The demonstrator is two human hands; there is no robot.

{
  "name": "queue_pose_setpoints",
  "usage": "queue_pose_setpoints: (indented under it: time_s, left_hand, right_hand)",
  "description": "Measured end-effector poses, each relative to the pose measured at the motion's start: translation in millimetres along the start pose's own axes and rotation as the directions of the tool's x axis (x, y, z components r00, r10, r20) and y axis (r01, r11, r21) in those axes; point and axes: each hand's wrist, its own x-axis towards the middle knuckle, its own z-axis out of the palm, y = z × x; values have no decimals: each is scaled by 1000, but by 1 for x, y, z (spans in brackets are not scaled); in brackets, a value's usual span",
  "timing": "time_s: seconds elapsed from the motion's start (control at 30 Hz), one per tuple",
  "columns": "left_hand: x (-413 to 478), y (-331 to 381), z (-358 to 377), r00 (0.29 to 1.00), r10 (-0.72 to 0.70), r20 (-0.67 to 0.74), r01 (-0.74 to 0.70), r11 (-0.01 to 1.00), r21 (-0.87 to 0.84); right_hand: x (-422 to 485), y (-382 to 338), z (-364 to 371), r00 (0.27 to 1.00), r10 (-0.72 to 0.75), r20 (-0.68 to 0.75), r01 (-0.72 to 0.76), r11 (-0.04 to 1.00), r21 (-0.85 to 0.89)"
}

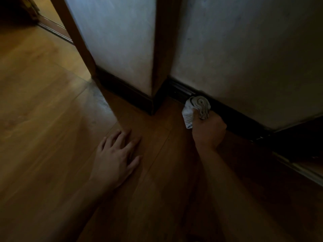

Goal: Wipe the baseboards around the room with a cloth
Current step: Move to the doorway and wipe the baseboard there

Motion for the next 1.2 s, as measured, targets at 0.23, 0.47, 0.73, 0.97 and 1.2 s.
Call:
queue_pose_setpoints:
  time_s: [0.23, 0.47, 0.73, 0.97, 1.2]
  left_hand:
    - [1, -1, -1, 1000, -2, 10, 2, 1000, 11]
    - [-9, 12, 0, 997, 65, 38, -66, 998, 12]
    - [-12, 38, 11, 983, 162, 84, -164, 986, 9]
    - [-5, 46, 23, 981, 193, -22, -193, 981, 16]
    - [-8, 56, 16, 988, 148, 47, -150, 988, 31]
  right_hand:
    - [2, -2, -2, 1000, 13, 26, -13, 1000, -10]
    - [1, -8, 2, 999, -11, 36, 11, 1000, 1]
    - [7, 46, -44, 989, 148, 18, -147, 988, -37]
    - [6, 38, -40, 990, 129, 58, -126, 990, -63]
    - [14, 54, -40, 998, 53, 21, -52, 996, -73]
